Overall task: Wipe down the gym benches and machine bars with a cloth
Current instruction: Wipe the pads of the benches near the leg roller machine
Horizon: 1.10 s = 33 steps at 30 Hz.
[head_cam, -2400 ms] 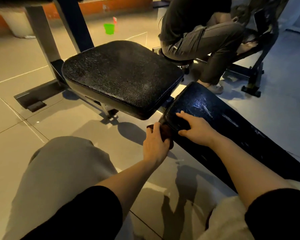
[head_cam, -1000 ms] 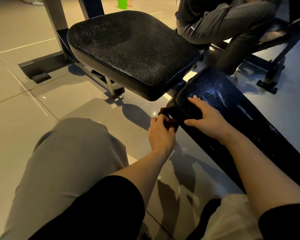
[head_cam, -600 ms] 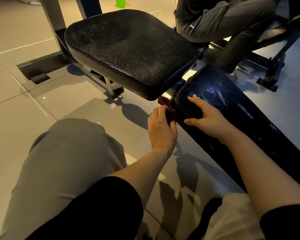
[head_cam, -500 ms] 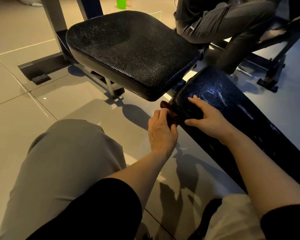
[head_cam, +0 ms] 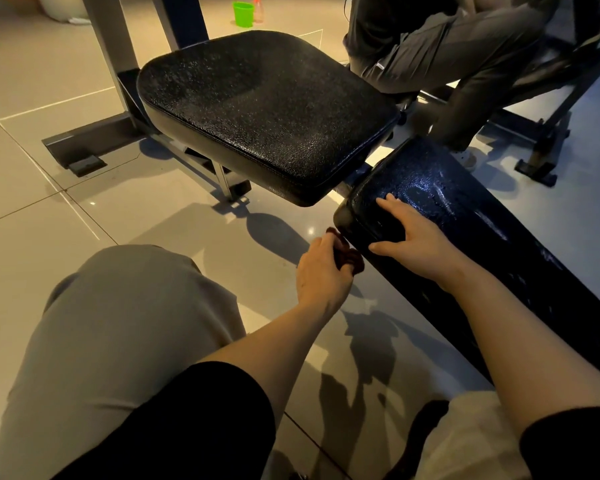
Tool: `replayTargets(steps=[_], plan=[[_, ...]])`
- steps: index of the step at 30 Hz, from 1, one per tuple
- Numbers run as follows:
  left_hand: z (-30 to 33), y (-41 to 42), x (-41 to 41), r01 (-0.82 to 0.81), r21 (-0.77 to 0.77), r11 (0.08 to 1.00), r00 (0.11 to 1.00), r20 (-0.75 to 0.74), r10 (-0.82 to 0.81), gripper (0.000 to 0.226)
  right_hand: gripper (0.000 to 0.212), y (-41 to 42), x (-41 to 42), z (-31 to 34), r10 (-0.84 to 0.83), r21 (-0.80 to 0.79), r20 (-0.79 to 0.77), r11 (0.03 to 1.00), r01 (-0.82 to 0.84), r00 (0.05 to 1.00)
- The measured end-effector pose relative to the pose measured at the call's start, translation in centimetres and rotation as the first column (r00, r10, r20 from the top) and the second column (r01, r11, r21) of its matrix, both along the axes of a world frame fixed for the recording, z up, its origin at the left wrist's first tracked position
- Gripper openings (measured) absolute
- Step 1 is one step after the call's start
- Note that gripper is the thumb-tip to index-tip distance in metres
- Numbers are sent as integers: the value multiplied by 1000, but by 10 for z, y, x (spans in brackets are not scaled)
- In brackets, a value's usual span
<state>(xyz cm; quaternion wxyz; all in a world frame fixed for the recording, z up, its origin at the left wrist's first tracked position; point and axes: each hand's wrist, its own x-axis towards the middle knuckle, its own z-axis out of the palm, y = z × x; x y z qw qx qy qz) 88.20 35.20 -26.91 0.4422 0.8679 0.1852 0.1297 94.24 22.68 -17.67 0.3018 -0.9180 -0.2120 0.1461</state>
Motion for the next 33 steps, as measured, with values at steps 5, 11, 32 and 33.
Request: replayTargets(steps=[5, 11, 32, 33], plan=[[14, 0, 9, -299, -117, 947, 915, 248, 319, 28, 79, 0, -1, 1, -12, 24, -11, 1000, 12, 1000], [16, -8, 14, -206, -90, 974, 946, 237, 222, 32, 79, -2, 1, -2, -18, 43, -10, 999, 19, 1000], [1, -22, -3, -137, -129, 982, 965, 207, 162, 21, 78, -4, 4, -10, 23, -28, 80, 999, -21, 997], [5, -22, 0, -202, -139, 969, 941, 245, 232, 22, 78, -4, 4, -10, 18, -16, 72, 1000, -17, 997]])
